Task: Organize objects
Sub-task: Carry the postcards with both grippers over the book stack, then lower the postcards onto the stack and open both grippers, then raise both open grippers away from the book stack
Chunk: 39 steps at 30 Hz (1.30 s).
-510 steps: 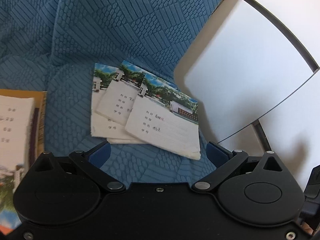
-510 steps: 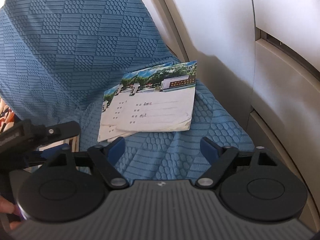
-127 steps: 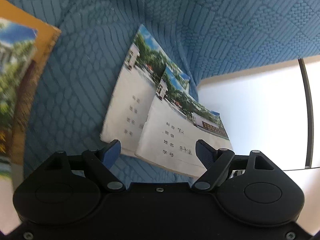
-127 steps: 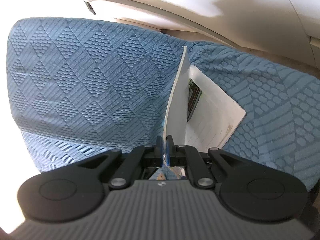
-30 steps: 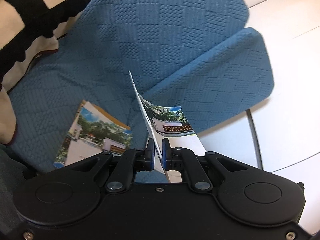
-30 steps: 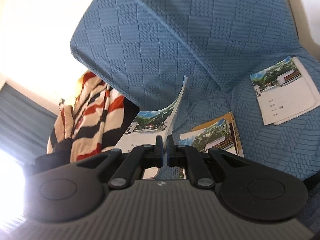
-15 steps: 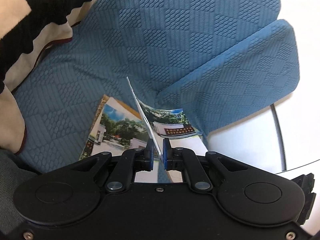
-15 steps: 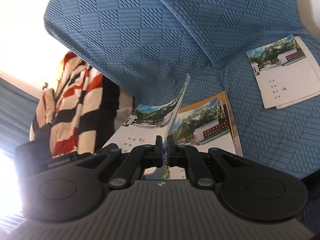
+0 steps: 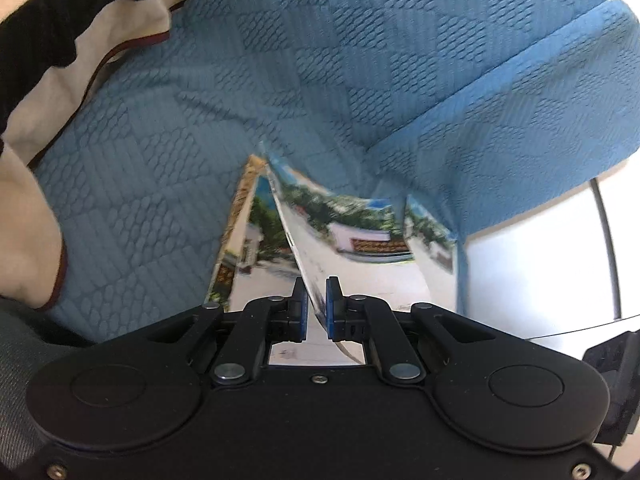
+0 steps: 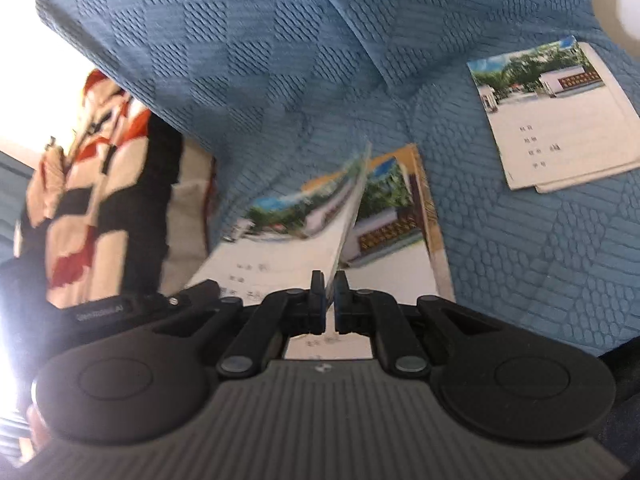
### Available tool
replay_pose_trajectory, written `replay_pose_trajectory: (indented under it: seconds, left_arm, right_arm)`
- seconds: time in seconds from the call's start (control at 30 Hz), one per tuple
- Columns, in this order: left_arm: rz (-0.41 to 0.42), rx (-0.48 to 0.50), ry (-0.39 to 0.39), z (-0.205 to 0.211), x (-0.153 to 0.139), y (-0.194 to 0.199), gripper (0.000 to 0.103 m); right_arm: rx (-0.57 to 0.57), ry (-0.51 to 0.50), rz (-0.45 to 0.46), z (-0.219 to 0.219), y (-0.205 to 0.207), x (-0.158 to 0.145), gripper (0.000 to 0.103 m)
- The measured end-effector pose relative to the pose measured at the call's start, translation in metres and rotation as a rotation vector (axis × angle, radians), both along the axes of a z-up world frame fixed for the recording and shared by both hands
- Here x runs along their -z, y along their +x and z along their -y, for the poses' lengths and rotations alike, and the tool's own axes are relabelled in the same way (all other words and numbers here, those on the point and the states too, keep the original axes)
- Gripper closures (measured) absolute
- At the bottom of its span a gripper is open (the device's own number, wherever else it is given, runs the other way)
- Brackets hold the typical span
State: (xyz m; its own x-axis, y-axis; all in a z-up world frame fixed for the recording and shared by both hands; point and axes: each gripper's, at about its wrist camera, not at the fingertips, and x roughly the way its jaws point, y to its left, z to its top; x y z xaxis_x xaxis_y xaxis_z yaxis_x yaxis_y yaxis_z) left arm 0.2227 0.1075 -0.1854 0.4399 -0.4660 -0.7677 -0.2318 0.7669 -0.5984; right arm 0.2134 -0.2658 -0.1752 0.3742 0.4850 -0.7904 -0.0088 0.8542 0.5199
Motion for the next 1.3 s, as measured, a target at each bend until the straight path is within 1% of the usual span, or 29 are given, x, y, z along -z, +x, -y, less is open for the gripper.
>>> replay_pose_trajectory:
  seconds: [0.1, 0.23, 0.43, 0.47, 0.53, 0.57, 0.6, 0.63, 0.7, 0.73, 0.77, 0.8, 0.83, 0.87, 0.93, 1.07, 1.2, 1.3]
  left_arm:
    - [-0.03, -0.001, 0.01, 0.002, 0.011, -0.001, 0.096]
    - [-0.062, 0.032, 0.038, 0.007, 0.025, -0.001, 0.096]
    - [-0.101, 0.075, 0.062, 0.017, 0.039, -0.007, 0.096]
    - [-0.101, 0.079, 0.064, 0.019, 0.04, -0.007, 0.096]
    - [-0.113, 0.075, 0.054, 0.021, 0.042, -0.01, 0.096]
    - [-0.116, 0.074, 0.044, 0.022, 0.042, -0.011, 0.095]
    - [-0.118, 0.076, 0.045, 0.023, 0.041, -0.013, 0.092]
    - [-0.12, 0.082, 0.053, 0.026, 0.04, -0.014, 0.087]
    - [-0.113, 0.105, 0.068, 0.03, 0.037, -0.017, 0.08]
    - [-0.105, 0.108, 0.071, 0.031, 0.035, -0.019, 0.074]
    - [-0.103, 0.106, 0.076, 0.032, 0.032, -0.022, 0.068]
    - [-0.102, 0.106, 0.081, 0.032, 0.03, -0.024, 0.061]
    - [-0.097, 0.108, 0.087, 0.033, 0.027, -0.027, 0.06]
    - [-0.096, 0.108, 0.098, 0.033, 0.024, -0.029, 0.06]
    - [-0.083, 0.11, 0.104, 0.033, 0.019, -0.035, 0.058]
    - [-0.056, 0.114, 0.098, 0.033, 0.005, -0.047, 0.057]
    - [0.001, 0.14, 0.14, 0.038, -0.016, -0.06, 0.057]
    - [0.047, 0.157, 0.145, 0.042, -0.034, -0.07, 0.056]
  right_arm:
    - [-0.009, -0.012, -0.02, -0.002, -0.002, 0.009, 0.096]
    - [-0.04, -0.032, -0.035, -0.005, -0.004, 0.02, 0.096]
    - [-0.039, -0.046, -0.073, 0.001, -0.008, 0.037, 0.096]
    - [-0.06, -0.053, -0.065, 0.0, -0.009, 0.036, 0.096]
    - [-0.086, -0.1, -0.047, -0.003, -0.012, 0.032, 0.094]
    - [-0.095, -0.115, -0.048, -0.004, -0.013, 0.032, 0.094]
    - [-0.103, -0.129, -0.051, -0.004, -0.013, 0.032, 0.094]
    - [-0.104, -0.142, -0.055, -0.004, -0.014, 0.032, 0.093]
    - [-0.102, -0.156, -0.075, -0.004, -0.015, 0.033, 0.089]
    - [-0.102, -0.164, -0.091, -0.004, -0.015, 0.034, 0.082]
    - [-0.102, -0.174, -0.11, -0.004, -0.016, 0.035, 0.067]
    - [-0.099, -0.178, -0.119, -0.003, -0.017, 0.035, 0.059]
    - [-0.093, -0.175, -0.119, -0.002, -0.019, 0.033, 0.043]
    - [-0.084, -0.169, -0.116, 0.0, -0.022, 0.032, 0.039]
    - [-0.075, -0.157, -0.108, 0.003, -0.028, 0.026, 0.041]
    - [-0.067, -0.154, -0.07, 0.006, -0.036, 0.01, 0.041]
    - [-0.074, -0.162, -0.022, 0.008, -0.045, -0.008, 0.041]
    - [-0.074, -0.145, 0.02, 0.011, -0.052, -0.024, 0.041]
